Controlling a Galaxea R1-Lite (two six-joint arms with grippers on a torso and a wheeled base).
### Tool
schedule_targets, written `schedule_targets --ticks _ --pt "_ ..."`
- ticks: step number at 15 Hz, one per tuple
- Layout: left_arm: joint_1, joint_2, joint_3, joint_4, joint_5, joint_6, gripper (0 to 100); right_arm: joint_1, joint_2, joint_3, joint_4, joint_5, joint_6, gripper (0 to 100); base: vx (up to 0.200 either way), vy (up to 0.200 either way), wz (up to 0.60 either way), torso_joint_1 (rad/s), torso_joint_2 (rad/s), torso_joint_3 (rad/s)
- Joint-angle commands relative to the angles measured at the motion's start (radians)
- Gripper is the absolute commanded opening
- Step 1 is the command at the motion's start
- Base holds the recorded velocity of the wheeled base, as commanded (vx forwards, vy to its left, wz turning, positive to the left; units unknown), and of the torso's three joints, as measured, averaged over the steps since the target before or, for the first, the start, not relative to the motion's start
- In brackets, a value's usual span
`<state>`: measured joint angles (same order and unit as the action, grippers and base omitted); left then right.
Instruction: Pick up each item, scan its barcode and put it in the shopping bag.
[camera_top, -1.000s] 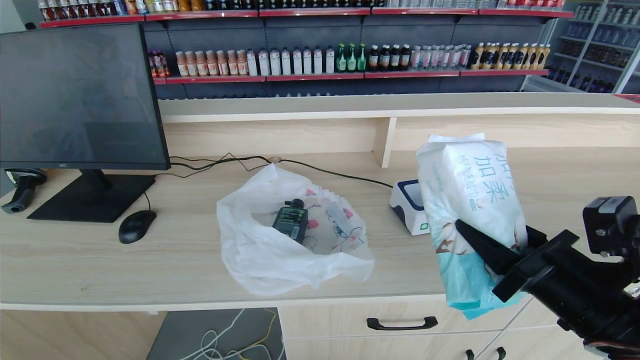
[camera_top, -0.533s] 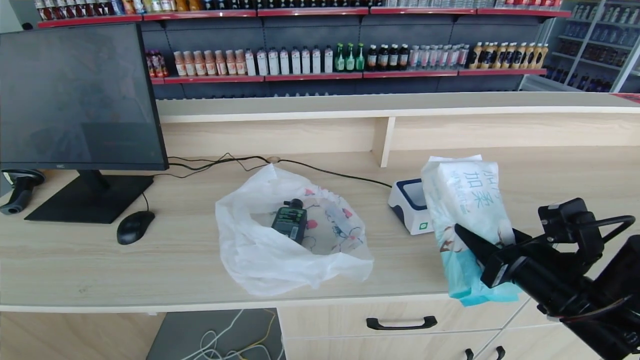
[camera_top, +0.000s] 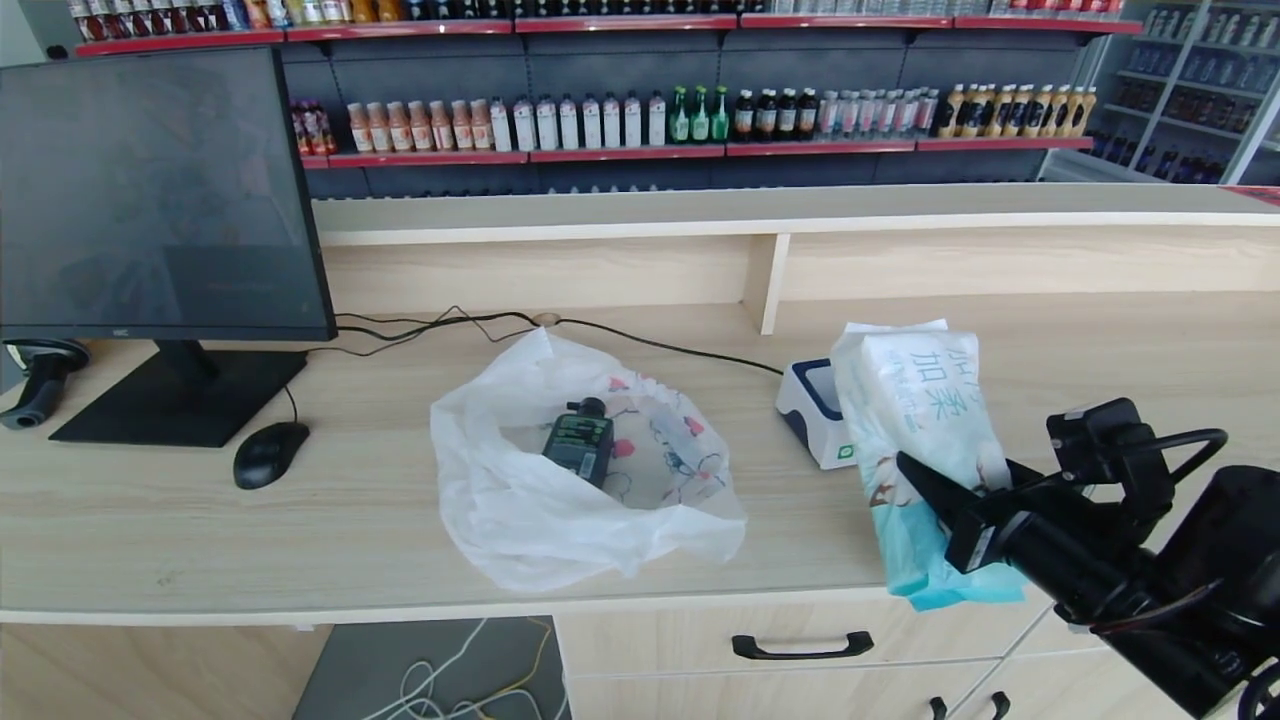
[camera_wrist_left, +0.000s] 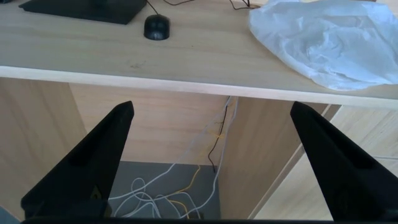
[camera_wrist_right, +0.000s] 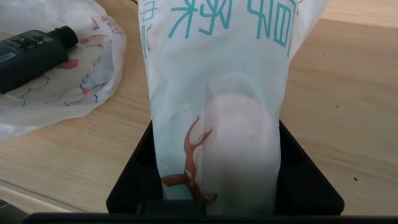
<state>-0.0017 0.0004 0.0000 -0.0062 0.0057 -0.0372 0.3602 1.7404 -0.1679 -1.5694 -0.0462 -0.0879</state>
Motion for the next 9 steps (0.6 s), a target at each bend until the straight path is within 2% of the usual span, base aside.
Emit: schedule_targets --ticks 1,4,9 --pt "0.000 0.000 0.000 -0.001 0.000 -0.001 100 0.002 0.002 -0.010 -0.001 0.000 -0.001 0 0.000 -0.200 0.00 -0.002 0.01 0.002" --pt "0.000 0.000 0.000 -0.001 0.000 -0.001 100 0.005 -0.002 -0.018 -0.001 0.000 -0.004 0 0.000 -0.200 0.00 0.004 0.01 0.001" --pt "0.000 0.000 0.000 -0.001 0.000 -0.001 100 0.049 0.008 -0.058 -0.001 0.002 -0.007 0 0.000 0.000 0.00 0.000 0.00 0.000"
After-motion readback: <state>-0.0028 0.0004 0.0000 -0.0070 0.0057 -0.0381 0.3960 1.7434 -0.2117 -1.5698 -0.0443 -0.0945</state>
